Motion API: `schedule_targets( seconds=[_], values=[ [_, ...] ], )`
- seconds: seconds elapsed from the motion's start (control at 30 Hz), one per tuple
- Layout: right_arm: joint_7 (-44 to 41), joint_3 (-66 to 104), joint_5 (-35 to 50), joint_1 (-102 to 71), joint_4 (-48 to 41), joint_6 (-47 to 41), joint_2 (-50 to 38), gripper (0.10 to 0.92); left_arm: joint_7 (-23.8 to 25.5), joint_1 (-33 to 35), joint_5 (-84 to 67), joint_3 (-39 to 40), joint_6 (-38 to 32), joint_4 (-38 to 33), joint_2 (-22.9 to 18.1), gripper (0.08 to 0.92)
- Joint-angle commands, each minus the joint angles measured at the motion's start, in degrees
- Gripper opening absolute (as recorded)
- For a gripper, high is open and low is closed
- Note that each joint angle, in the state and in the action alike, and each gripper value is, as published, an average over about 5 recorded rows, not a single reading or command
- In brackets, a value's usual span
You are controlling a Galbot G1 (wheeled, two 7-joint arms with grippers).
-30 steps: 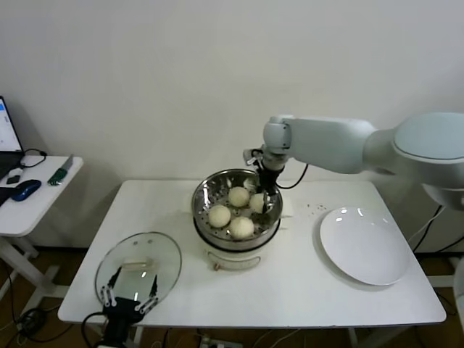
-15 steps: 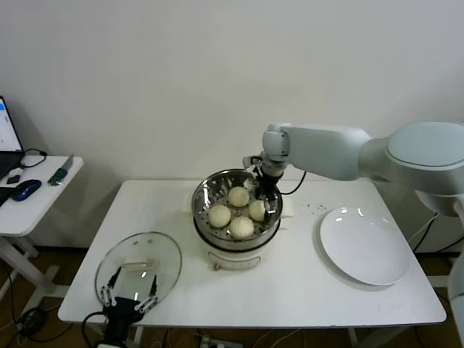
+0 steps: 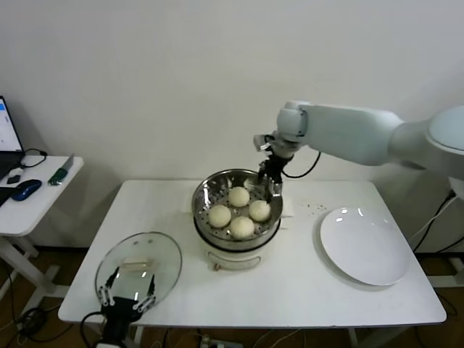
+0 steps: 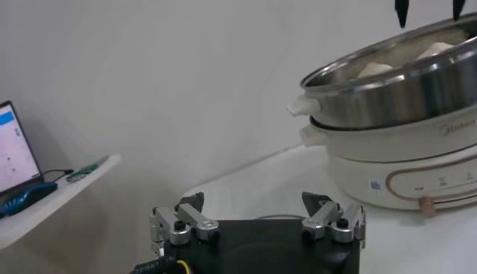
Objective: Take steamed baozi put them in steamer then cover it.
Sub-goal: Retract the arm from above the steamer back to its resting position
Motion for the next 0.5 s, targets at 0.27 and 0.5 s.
schedule_targets(
  seconds=[0.27,0.5],
  values=[
    [29.6,29.8,1.1,-17.8,17.4,8.0,-30.0,0.823,-1.6,-3.3,0.0,1.0,-0.7,0.5,0.1,0.823],
    [37.5,54.1,0.7,-42.2,22.5,10.9,-39.1,0.823,-1.9,-4.9,-0.9,0.7,-1.9,0.8,0.5,0.823]
  ],
)
